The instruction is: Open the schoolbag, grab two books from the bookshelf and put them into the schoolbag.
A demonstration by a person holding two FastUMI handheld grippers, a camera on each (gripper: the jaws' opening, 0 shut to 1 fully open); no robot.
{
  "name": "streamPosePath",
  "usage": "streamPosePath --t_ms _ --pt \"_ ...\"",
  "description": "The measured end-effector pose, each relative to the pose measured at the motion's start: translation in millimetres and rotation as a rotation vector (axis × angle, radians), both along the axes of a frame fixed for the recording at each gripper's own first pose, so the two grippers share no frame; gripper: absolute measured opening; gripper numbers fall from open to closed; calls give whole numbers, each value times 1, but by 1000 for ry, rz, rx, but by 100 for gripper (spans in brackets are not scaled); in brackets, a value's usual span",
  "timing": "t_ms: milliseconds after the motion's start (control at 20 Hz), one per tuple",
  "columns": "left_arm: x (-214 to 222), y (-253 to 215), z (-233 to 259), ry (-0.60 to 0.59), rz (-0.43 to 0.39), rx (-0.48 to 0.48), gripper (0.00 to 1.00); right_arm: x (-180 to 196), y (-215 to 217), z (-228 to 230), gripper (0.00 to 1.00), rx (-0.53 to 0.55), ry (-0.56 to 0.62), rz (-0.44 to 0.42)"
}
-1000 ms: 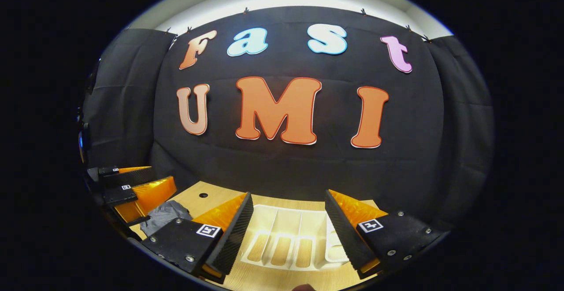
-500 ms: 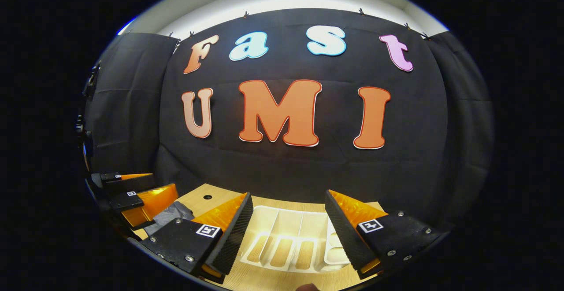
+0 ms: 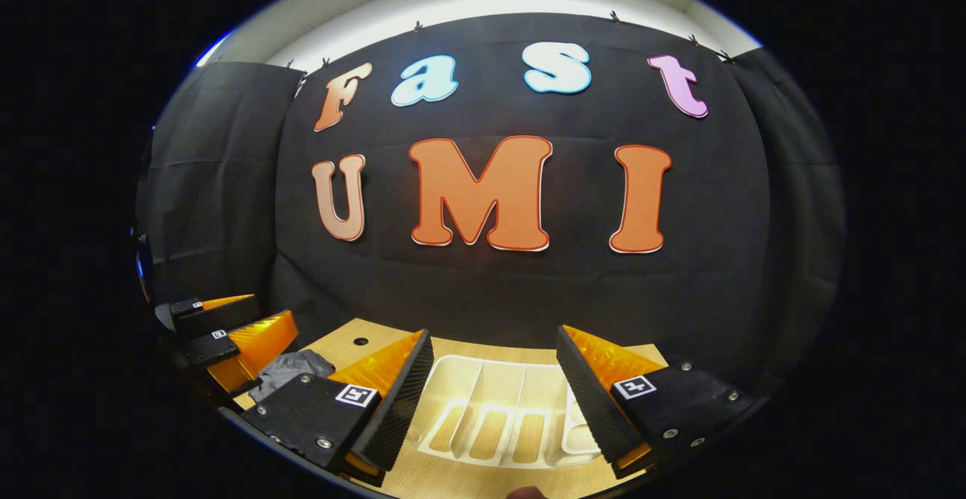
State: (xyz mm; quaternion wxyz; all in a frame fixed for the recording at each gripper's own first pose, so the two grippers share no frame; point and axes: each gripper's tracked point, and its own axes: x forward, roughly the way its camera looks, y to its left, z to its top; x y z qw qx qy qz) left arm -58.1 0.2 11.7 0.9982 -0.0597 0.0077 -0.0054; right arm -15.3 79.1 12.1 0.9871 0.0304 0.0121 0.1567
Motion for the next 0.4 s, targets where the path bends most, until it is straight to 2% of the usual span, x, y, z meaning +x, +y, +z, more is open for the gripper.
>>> streamPosePath --t_ms 400 --pt "-1 -3 -1 -17 26 19 96 -5 4 -2 98 18 -4 -3"
